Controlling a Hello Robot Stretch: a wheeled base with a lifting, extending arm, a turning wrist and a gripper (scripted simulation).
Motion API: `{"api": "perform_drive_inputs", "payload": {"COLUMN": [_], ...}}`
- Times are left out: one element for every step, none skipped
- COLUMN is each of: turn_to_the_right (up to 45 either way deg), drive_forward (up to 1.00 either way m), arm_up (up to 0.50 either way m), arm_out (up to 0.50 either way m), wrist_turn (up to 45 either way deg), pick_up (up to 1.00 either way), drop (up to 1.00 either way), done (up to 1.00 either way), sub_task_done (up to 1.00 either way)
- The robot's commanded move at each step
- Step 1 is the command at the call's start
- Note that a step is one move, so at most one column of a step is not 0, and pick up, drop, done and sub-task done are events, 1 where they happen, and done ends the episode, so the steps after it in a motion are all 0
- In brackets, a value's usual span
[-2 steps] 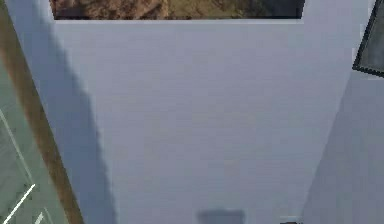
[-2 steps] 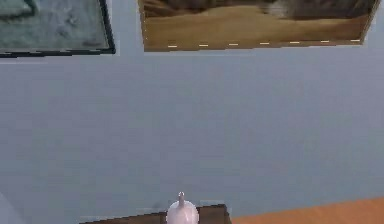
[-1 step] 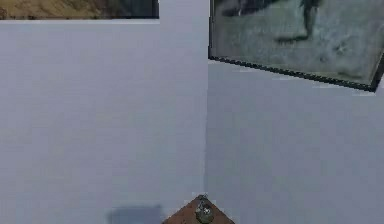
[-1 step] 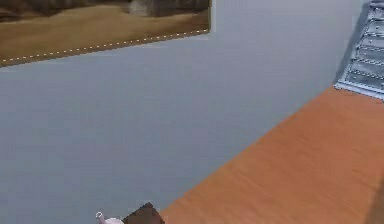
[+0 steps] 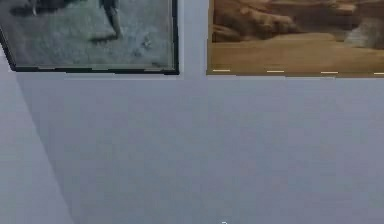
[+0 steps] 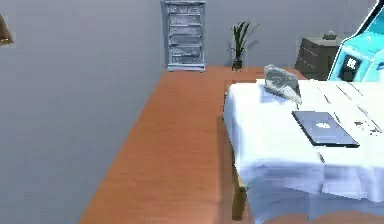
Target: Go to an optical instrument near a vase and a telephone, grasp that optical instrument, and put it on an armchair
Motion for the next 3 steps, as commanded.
{"api": "perform_drive_inputs", "payload": {"turn_to_the_right": [45.0, 45.0, 3.0], "drive_forward": [0.0, 0.0, 0.0], "arm_up": [0.0, 0.0, 0.0], "arm_out": [0.0, 0.0, 0.0], "wrist_turn": [0.0, 0.0, 0.0], "pick_up": [0.0, 0.0, 0.0], "drop": [0.0, 0.0, 0.0], "done": [0.0, 0.0, 0.0], "sub_task_done": [0.0, 0.0, 0.0]}}
